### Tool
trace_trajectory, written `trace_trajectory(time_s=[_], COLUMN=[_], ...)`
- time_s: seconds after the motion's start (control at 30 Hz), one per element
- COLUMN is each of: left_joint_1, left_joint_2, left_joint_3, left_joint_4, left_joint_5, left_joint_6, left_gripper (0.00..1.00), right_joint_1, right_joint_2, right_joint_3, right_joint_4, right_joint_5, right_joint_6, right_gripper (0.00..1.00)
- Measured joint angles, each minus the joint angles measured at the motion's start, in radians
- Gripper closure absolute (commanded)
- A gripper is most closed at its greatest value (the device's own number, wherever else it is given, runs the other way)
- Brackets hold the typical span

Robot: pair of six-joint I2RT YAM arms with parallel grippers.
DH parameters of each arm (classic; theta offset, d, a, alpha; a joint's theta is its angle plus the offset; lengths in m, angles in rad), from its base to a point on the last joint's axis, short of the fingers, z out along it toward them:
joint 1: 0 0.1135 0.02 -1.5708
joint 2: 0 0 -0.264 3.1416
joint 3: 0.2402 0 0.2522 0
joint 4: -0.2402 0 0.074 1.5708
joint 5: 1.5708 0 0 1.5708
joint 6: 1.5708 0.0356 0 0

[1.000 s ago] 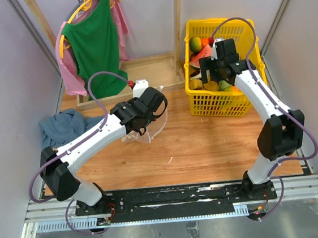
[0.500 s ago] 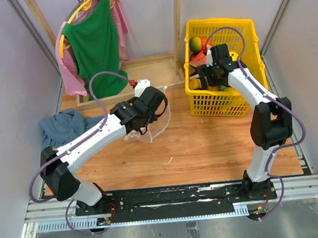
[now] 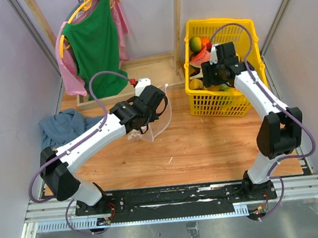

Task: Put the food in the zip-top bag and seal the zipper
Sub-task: Pick up the fake vegetable from the bin, then place the fake vegetable in the zipper food storage bag.

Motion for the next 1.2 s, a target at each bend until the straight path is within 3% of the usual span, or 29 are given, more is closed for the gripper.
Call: trace_trajectory(time_s=[0.43, 0.6, 0.93, 1.2], left_joint_1=[0.002, 0.004, 0.005, 0.006], left_joint_2=[0.000, 0.000, 0.000, 0.000], left_joint_3=[0.024, 0.025, 0.025, 0.025], left_joint_4=[0.022, 0.023, 0.040, 0.067], left_joint_5=[0.039, 0.053, 0.082, 0.098], left_joint_6=[-0.053, -0.079, -0.120, -0.137], left_gripper=[1.00, 1.00, 1.00, 1.00], right_joint_1=[0.014, 0.109, 0.308, 0.388], right_joint_2=[-0.290, -0.421, -0.567, -0.556], right_joint_3=[-0.093, -0.151, -0.389, -0.505], right_joint_4=[0.041, 0.109, 0.374, 0.586], right_joint_5=[-0.022, -0.046, -0.125, -0.192], right_joint_6=[0.193, 0.282, 0.494, 0.637], right_gripper=[0.73, 0.76, 0.75, 0.72])
